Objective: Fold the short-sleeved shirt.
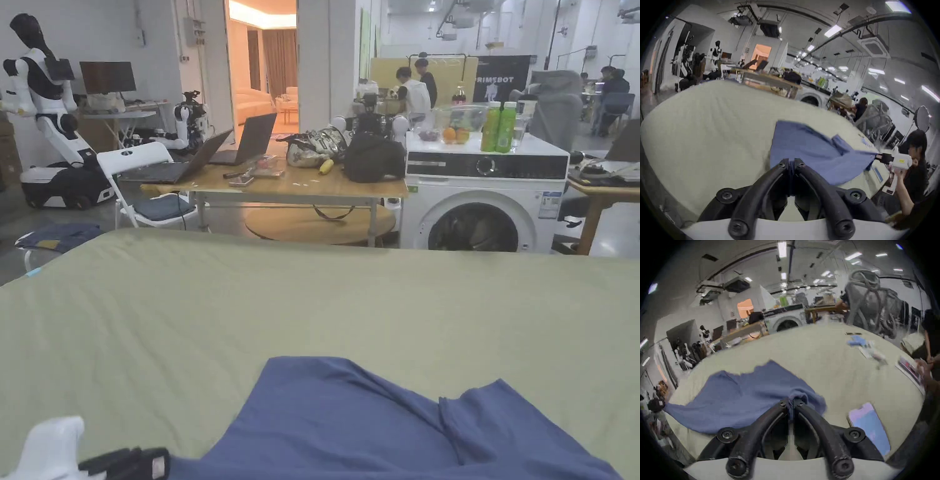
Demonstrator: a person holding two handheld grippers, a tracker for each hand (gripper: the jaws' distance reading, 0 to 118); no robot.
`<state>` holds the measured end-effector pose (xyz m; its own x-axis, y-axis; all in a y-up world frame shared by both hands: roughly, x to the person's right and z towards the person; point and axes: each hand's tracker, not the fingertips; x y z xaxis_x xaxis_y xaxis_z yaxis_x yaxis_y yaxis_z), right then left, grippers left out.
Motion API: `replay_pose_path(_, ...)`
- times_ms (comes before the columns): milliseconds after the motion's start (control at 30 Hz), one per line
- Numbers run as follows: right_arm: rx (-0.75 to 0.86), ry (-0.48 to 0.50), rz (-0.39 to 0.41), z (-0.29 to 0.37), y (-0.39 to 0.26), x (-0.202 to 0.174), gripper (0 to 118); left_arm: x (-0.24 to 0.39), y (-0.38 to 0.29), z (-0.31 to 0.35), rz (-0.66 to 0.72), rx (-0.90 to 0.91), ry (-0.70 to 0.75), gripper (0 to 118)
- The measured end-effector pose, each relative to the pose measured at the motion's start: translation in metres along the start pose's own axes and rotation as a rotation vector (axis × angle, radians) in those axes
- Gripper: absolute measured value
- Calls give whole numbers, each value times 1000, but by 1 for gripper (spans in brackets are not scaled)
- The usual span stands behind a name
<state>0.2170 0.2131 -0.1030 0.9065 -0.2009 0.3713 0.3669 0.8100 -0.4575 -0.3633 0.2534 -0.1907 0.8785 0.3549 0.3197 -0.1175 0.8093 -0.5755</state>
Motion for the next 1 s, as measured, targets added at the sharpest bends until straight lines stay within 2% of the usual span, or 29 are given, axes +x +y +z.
replay_pose_path(67, -35, 2, 7, 7, -20, 3, 1, -1, -22, 6, -10, -31, 1, 0)
replay_pose_path(133, -65, 15, -26, 8, -33, 8, 1, -16, -40, 5, -48, -90, 41, 0)
replay_pose_path(167, -80, 23, -27, 7, -38, 10, 1, -22, -48, 4, -19, -90, 30, 0)
replay_pose_path(200, -82, 14, -24, 8, -42, 10, 1, -27, -54, 2, 16, -103, 20, 5)
replay_pose_path(233, -87, 11, -23, 7, -45, 11, 3, -34, -60, 1, 55, -122, 24, 15)
replay_pose_path(267, -88, 13, -19, 7, -48, 12, 18, -38, -65, 0, 70, -108, 49, 39)
replay_pose_path(300, -86, 5, 1, 8, -49, 10, 43, -40, -67, 1, 61, -80, 85, 58)
replay_pose_path(333, -90, -25, 52, 10, -51, 8, 67, -39, -67, 2, 49, -62, 104, 68)
replay_pose_path(367, -85, -54, 100, 12, -52, 7, 83, -37, -65, 3, 40, -59, 95, 70)
replay_pose_path(467, -26, -56, 195, 25, -50, 3, 82, -24, -46, 10, -27, 42, 70, 70)
replay_pose_path(533, 16, -39, 229, 32, -43, -6, 82, -3, -32, 11, -135, 90, 99, 70)
replay_pose_path(667, 74, 73, 239, 45, -27, -31, 81, 43, -5, 5, -279, 209, 91, 70)
replay_pose_path(700, 92, 106, 229, 48, -24, -37, 75, 54, 0, 3, -294, 235, 69, 69)
replay_pose_path(733, 103, 145, 222, 52, -21, -43, 62, 65, 4, 2, -301, 252, 43, 64)
replay_pose_path(767, 112, 175, 217, 54, -18, -48, 34, 76, 3, 2, -304, 265, 26, 42)
replay_pose_path(800, 122, 192, 217, 56, -15, -53, 13, 84, 5, 1, -306, 264, 15, 19)
replay_pose_path(833, 128, 206, 230, 58, -12, -58, 2, 92, 5, 0, -304, 261, 8, 0)
replay_pose_path(1000, 132, 212, 272, 57, -11, -71, 0, 104, -4, -4, -255, 217, -46, 0)
